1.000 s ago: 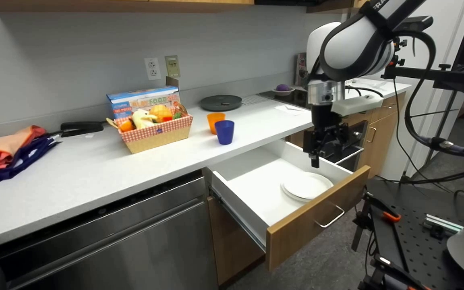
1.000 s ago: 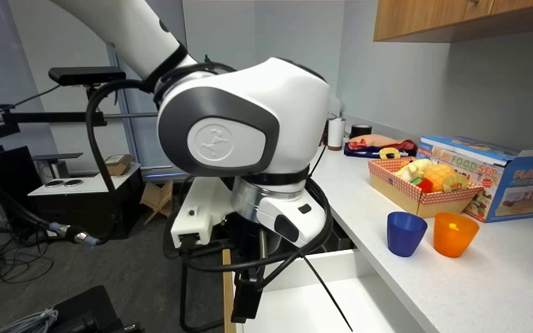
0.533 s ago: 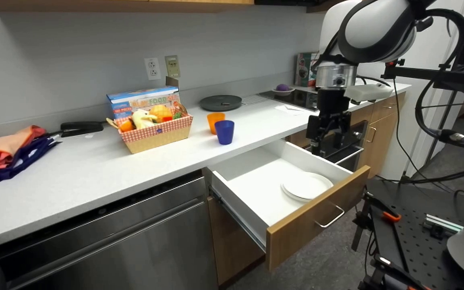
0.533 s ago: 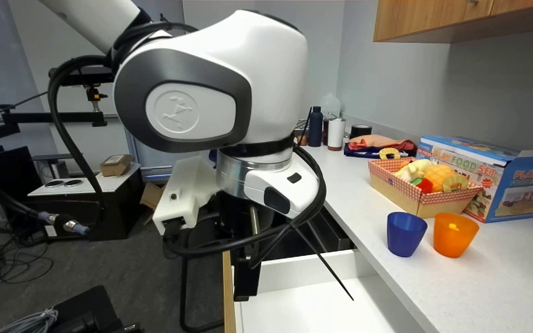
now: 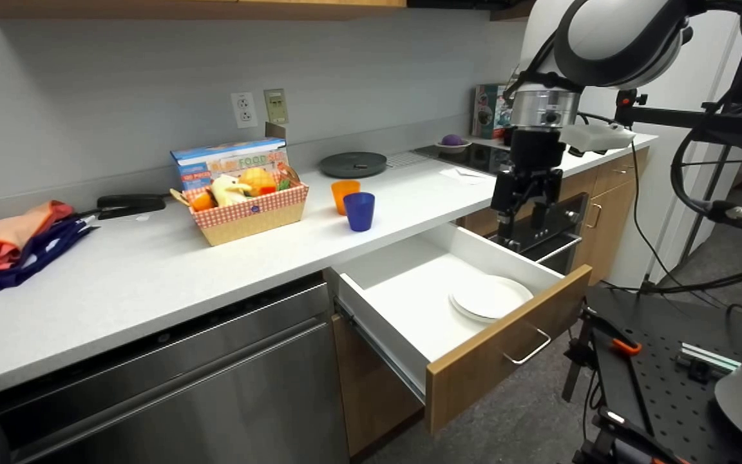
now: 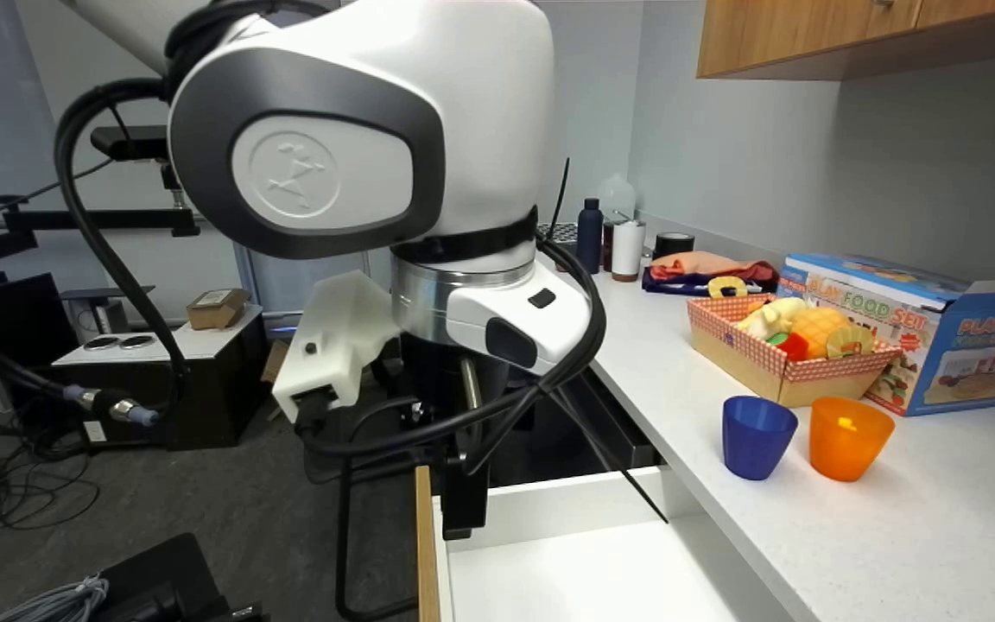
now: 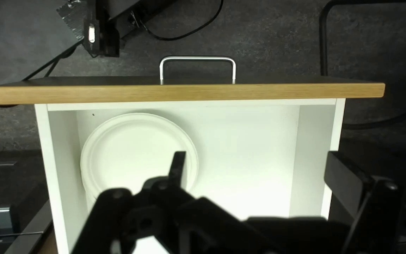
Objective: Open the bottom left drawer
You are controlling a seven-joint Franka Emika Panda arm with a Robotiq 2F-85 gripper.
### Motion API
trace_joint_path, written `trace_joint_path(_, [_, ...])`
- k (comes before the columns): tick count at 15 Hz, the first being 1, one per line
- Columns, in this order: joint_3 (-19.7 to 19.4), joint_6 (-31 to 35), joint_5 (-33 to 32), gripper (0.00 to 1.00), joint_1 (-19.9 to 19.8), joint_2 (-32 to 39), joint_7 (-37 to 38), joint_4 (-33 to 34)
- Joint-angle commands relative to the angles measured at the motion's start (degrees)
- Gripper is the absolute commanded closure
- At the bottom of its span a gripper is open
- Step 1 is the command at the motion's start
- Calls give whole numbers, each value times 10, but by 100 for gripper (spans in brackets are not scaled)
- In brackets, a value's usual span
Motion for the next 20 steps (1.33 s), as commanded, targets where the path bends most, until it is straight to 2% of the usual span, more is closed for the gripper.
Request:
trace_joint_path(1, [8, -1, 4, 0, -8, -2, -3, 1])
trace_joint_path(20, [8, 4, 5, 0, -9, -12, -4, -9])
